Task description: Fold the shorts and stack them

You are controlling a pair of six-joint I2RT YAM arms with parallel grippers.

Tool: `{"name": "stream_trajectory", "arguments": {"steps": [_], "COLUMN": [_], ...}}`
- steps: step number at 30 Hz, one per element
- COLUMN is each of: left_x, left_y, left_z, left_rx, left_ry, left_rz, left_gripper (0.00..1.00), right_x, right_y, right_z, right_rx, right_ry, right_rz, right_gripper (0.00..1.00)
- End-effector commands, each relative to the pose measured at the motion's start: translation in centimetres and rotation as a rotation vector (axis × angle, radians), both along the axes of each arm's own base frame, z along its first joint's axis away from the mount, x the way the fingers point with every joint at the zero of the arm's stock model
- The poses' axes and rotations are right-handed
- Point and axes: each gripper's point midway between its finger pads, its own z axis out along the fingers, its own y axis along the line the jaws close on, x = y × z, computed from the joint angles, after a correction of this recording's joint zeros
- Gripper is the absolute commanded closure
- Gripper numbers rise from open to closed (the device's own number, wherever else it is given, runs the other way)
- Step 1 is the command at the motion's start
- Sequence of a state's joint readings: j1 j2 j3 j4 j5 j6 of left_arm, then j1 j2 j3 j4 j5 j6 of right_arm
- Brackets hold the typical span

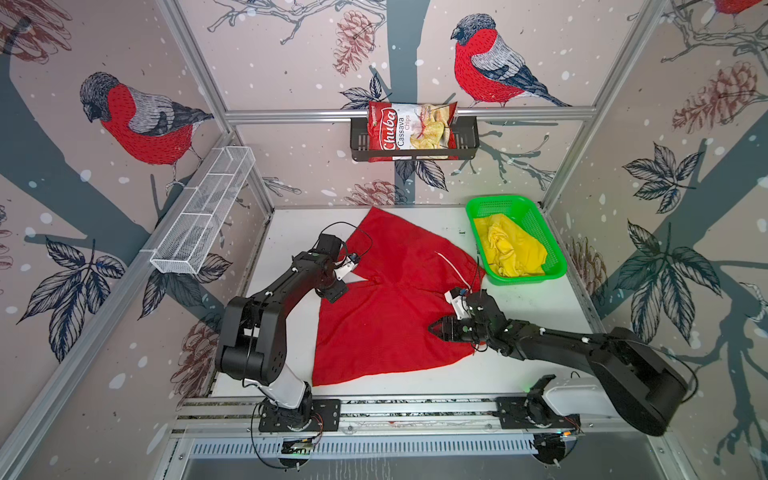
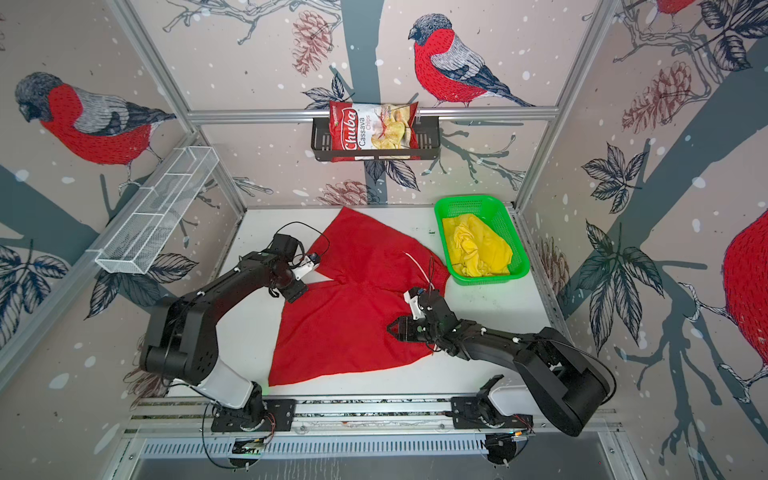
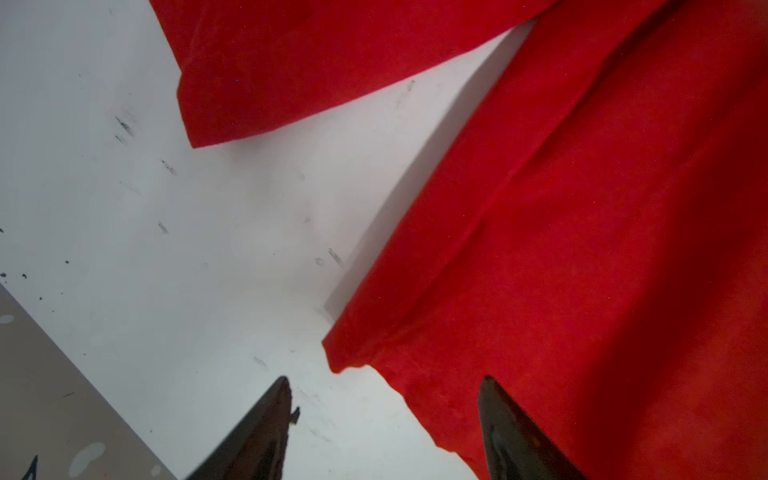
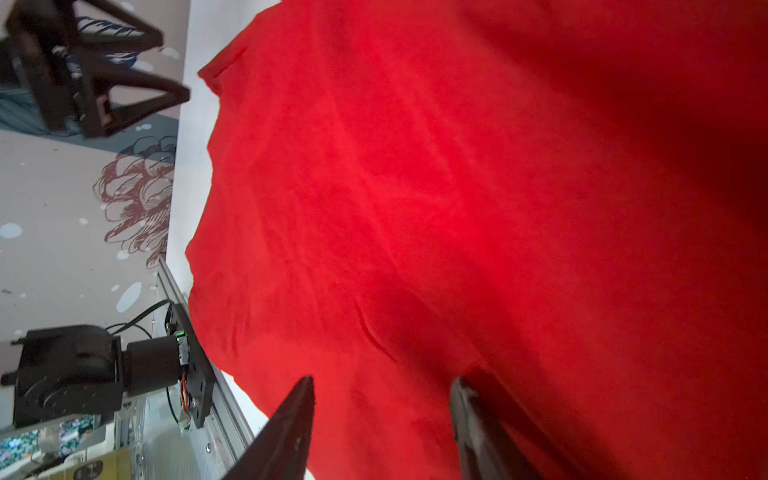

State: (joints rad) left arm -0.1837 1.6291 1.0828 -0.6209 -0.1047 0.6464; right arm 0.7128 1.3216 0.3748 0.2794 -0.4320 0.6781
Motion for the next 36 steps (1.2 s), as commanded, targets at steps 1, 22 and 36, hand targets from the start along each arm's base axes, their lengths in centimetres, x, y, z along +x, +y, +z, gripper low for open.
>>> {"name": "stream_trajectory", "arguments": {"steps": [1, 22, 36], "left_x": [-0.5, 1.5, 2.1], "left_y": [0.6, 3.9, 10.2], "left_z": [-1.1, -4.2, 0.3], "left_rx": [0.033, 0.073, 0.114], "left_ry": [0.072, 0.148, -0.03], "left_rz": [-0.082, -0.062, 0.196], "left_gripper": [0.28, 0.98, 0.63], "right_x": [-0.3, -1.7, -0.6], "right_y": [0.5, -1.0, 2.4], "right_z": [0.4, -1.9, 1.1], "right_rx": [0.04, 0.023, 0.031], "right_ry": [-0.028, 0.024, -0.047], "right_rz": [0.053, 0.053, 0.139], "right_gripper": [0.46, 0.45, 0.42]}}
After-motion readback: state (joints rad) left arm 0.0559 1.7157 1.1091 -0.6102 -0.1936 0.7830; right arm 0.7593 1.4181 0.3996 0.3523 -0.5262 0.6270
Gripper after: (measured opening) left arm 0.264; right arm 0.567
